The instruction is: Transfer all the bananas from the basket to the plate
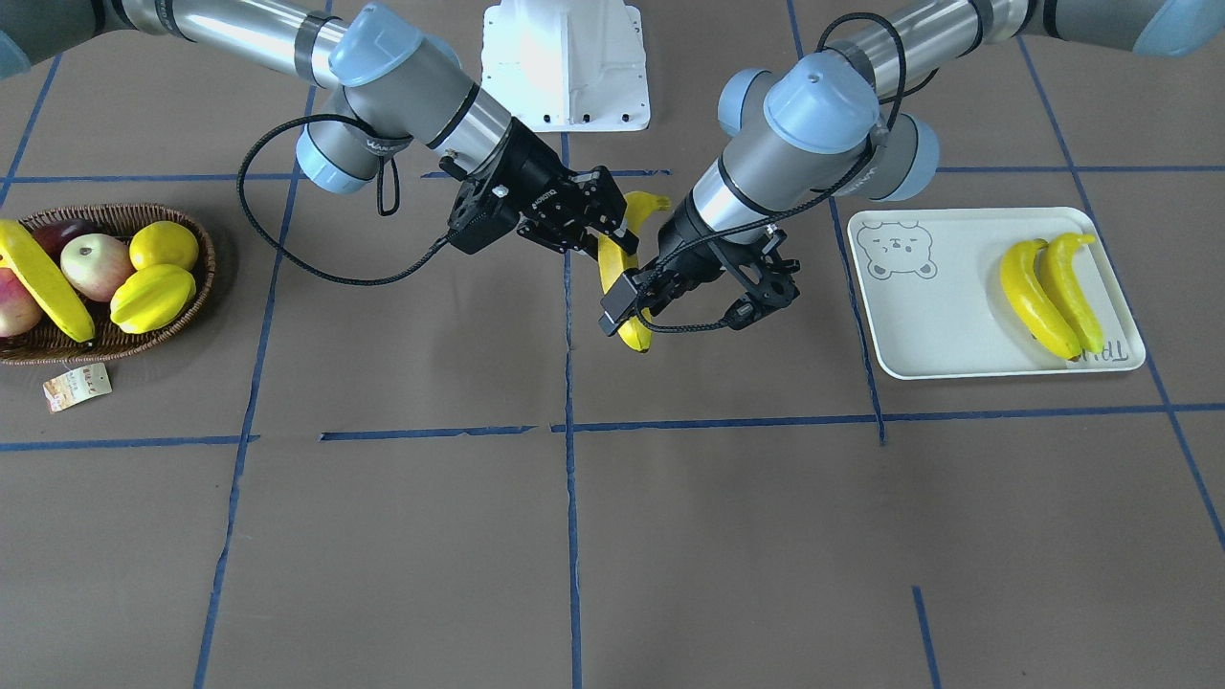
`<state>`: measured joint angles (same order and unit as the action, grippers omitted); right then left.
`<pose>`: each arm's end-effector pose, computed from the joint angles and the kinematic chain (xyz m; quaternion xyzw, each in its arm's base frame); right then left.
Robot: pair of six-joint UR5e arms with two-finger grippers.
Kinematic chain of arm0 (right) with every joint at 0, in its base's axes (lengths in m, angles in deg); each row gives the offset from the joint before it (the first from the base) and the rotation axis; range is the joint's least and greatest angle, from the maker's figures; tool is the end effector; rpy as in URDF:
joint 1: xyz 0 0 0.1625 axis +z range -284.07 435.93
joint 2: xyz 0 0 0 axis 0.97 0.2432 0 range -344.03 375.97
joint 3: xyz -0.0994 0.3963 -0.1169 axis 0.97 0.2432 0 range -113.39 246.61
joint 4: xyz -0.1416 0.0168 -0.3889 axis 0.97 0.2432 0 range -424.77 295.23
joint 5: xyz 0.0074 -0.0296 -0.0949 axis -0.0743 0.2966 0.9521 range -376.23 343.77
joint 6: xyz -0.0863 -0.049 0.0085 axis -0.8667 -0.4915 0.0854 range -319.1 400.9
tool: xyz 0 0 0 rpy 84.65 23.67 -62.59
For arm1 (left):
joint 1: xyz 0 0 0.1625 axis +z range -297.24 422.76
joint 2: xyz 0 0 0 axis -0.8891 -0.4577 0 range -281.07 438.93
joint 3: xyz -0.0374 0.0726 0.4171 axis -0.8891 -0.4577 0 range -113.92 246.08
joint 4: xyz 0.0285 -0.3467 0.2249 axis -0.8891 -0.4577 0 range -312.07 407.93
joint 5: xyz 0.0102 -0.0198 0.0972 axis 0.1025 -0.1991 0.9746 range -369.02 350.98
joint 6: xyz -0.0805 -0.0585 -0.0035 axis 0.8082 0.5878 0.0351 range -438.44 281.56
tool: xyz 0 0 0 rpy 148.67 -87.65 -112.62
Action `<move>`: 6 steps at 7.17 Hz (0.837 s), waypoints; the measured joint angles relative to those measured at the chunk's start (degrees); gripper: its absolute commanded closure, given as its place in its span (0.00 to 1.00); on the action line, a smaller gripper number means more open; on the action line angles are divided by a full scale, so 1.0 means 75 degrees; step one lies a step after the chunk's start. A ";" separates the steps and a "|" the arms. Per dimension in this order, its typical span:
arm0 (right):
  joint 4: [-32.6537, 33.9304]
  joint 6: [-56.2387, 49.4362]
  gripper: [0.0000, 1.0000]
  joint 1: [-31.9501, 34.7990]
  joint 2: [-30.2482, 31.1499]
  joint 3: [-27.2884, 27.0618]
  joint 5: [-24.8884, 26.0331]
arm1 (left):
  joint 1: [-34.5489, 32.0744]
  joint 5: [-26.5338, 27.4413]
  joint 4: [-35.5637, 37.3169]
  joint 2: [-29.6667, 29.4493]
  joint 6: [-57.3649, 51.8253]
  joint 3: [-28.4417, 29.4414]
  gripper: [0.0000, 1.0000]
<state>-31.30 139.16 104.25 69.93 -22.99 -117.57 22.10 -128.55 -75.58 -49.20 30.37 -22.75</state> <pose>-0.5293 -0.4145 0.1744 0.0573 -0.7178 0.1490 0.6777 0.4691 -0.5140 0.1961 -0.0987 0.5872 -0.2640 0.7587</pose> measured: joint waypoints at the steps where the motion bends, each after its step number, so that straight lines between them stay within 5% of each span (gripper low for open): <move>1: 0.0002 0.0000 0.95 -0.0002 0.0000 0.0002 0.0000 | 0.0008 0.0000 -0.0005 -0.0006 0.0003 -0.0002 0.36; 6: 0.0003 0.0000 0.95 -0.0003 0.0000 0.0001 0.0000 | 0.0019 0.0000 -0.0009 -0.0003 0.0011 0.0007 0.41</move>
<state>-31.28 139.16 104.23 69.93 -22.98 -117.57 22.24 -128.55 -75.65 -49.22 30.45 -22.70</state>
